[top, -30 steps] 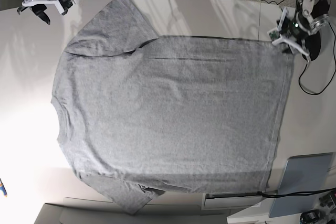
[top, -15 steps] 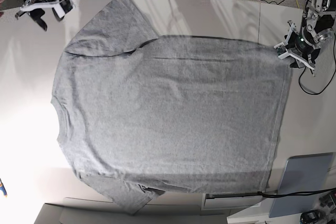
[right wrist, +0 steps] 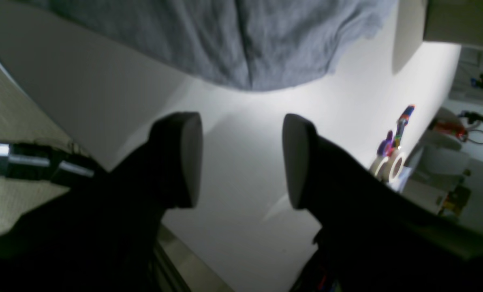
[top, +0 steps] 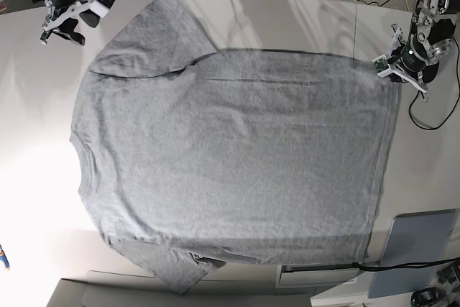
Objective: Fold the T-shirt properly
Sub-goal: 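Lower both grippers onto the shirt's shoulder edge corners, then grasp the shoulder edge with both grippers and fold it over the body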
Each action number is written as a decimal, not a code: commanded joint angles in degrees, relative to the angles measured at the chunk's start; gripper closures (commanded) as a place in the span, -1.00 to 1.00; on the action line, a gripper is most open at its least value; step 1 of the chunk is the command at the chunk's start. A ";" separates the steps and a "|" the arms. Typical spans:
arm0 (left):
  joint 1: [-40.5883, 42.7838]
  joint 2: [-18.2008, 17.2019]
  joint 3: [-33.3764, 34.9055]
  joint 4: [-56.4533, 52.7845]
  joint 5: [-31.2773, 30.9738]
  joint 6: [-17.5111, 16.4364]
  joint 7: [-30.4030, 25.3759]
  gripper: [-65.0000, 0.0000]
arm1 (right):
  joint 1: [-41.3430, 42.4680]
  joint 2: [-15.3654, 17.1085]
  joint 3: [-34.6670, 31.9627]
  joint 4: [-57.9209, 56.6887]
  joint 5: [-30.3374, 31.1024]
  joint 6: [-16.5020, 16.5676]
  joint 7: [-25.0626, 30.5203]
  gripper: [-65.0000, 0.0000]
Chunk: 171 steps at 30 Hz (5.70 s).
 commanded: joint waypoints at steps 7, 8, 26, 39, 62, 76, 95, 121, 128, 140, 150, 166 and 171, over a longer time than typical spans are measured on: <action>0.68 0.57 0.52 -0.24 -0.61 -2.89 -0.42 1.00 | 7.58 0.76 -12.24 -6.82 -10.08 -0.92 0.39 0.03; 0.68 0.59 0.52 -0.24 -0.61 -2.91 -0.42 1.00 | 8.98 0.76 -14.03 -8.07 -10.99 -0.94 0.11 0.03; 0.70 0.59 0.52 -0.26 -0.63 -2.91 -0.42 1.00 | 25.59 -0.52 -30.42 -20.65 -13.07 -2.23 -2.62 0.04; 0.70 0.35 0.46 -0.24 -3.76 -2.84 -3.41 1.00 | 27.82 -0.50 -31.01 -19.61 -5.75 -6.75 -9.97 1.00; 24.30 -2.27 -17.07 16.61 -26.38 -8.49 9.31 1.00 | 0.00 6.60 -30.95 -0.26 -18.71 -14.49 -22.32 1.00; 22.51 -0.66 -22.73 19.96 -35.63 -0.83 9.33 1.00 | 6.67 6.60 -26.27 -0.35 -24.83 -22.43 -20.74 1.00; 5.25 6.93 -22.73 11.13 -37.59 -1.29 9.31 1.00 | 33.22 6.36 -27.91 -8.79 -7.67 -19.10 -10.71 1.00; -0.74 6.95 -22.73 10.73 -37.59 -1.29 9.33 1.00 | 46.97 3.10 -36.94 -16.63 -10.97 -21.99 -14.23 1.00; -1.25 6.97 -22.73 7.93 -37.62 -1.27 8.33 1.00 | 46.95 3.10 -36.94 -16.63 -11.02 -23.02 -14.97 1.00; -7.30 7.10 -22.62 1.27 -38.86 -4.94 8.26 1.00 | 46.95 3.08 -36.94 -16.63 -11.37 -25.16 -15.89 1.00; -7.50 7.08 -17.86 1.22 -38.80 -4.04 8.26 1.00 | 48.13 3.08 -36.54 -16.70 -9.05 -24.92 -15.91 1.00; -8.37 7.08 -16.65 1.22 -38.01 -0.90 8.48 1.00 | 49.18 2.47 -36.17 -17.29 -5.75 -24.22 -15.54 0.76; -8.37 7.08 -16.65 1.22 -38.03 -0.85 8.48 1.00 | 49.18 2.34 -36.17 -17.27 -5.77 -24.24 -15.45 0.39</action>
